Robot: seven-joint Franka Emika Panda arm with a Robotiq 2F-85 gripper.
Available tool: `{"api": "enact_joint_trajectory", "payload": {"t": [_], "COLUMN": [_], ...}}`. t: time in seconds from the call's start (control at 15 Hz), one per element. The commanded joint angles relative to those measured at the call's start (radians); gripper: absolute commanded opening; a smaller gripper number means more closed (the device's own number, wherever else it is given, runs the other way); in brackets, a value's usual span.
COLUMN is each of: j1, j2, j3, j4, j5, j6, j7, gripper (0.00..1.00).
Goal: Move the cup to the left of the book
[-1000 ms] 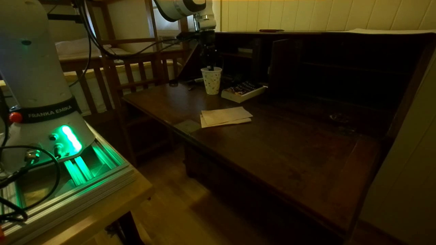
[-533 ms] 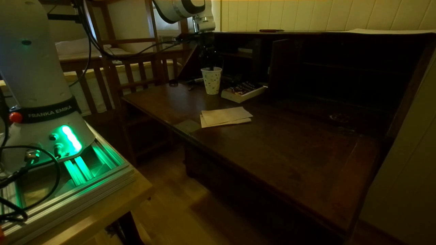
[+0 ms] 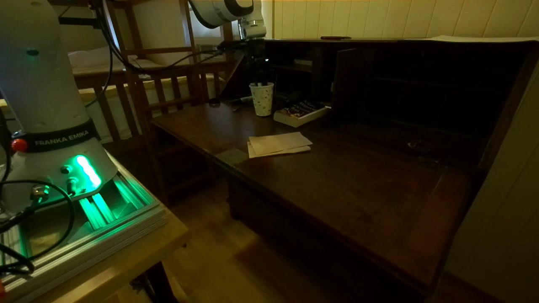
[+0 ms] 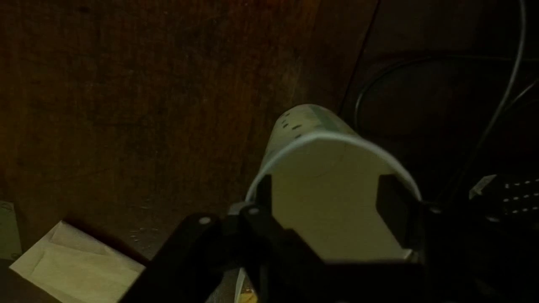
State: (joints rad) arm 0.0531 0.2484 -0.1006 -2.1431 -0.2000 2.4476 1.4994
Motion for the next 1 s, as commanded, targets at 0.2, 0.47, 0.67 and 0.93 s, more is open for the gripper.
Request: {"api": "enact_joint_trajectory", "payload": {"t": [0.2, 0.47, 0.67, 0.93], "j1": [-0.006, -0.007, -0.005, -0.005], "j2": [-0.026, -0.026, -0.025, -0.025], "j3": [0.002, 0.002, 0.0, 0.0], "j4": [-0.031, -0.031, -0.031, -0.03], "j5": [0.023, 0.03, 0.025, 0.023], "j6": [0.018, 0.018, 0.021, 0.02], "j7": [-0.03, -0.032, -0.024, -0.024], "gripper": [1.0, 1.0, 0.72, 0.44]}}
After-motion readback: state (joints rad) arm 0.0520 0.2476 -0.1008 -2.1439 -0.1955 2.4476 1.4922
